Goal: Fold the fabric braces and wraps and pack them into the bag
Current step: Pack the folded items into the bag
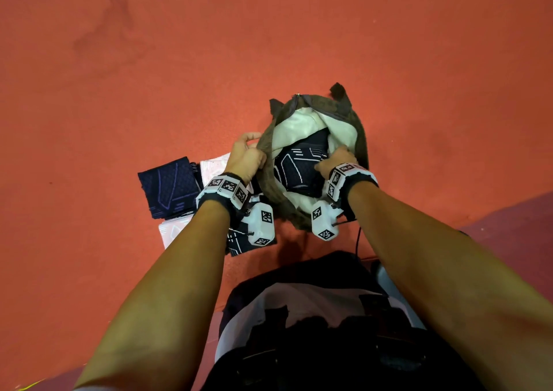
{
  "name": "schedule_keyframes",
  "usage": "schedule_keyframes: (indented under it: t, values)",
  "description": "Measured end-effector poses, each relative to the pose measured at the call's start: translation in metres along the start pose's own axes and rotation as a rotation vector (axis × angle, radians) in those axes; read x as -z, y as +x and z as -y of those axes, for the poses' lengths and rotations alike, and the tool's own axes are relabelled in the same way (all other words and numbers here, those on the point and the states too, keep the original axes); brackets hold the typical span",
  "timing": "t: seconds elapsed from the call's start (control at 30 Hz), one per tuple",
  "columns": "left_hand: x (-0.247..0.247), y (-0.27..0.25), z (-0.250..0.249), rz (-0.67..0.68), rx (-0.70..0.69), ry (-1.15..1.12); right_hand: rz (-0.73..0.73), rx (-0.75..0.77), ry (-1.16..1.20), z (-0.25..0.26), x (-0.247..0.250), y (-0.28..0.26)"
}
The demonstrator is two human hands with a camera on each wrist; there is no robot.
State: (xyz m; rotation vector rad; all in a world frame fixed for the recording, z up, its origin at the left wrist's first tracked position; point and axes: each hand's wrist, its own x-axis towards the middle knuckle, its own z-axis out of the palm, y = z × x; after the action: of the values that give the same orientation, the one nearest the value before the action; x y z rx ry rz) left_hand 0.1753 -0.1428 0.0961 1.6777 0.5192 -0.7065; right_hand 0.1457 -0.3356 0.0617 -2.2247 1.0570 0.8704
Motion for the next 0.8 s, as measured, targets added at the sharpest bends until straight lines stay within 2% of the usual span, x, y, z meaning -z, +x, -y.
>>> schedule_keyframes:
  t: [0.07, 0.13, 0.4, 0.63, 0.8]
  values:
    - [-0.002, -0.003, 0.0, 0.039, -0.01, 0.013, -0.019, -0.062, -0.028, -0.01, -0.004, 0.007]
    - [-0.004, -0.006, 0.002, 0.064, -0.011, 0.005, -0.019, -0.05, -0.031, -0.018, -0.006, 0.008]
    - [-0.006, -0.014, 0.005, 0.11, -0.055, 0.008, 0.088, 0.2, -0.058, -0.014, 0.002, -0.021]
    - [-0.005, -0.015, 0.012, 0.038, -0.033, 0.024, 0.175, 0.253, -0.362, -0.023, 0.0, -0.046]
    - [-0.006, -0.025, 0.02, 0.034, -0.029, -0.023, 0.211, 0.291, -0.663, -0.032, -0.01, -0.051]
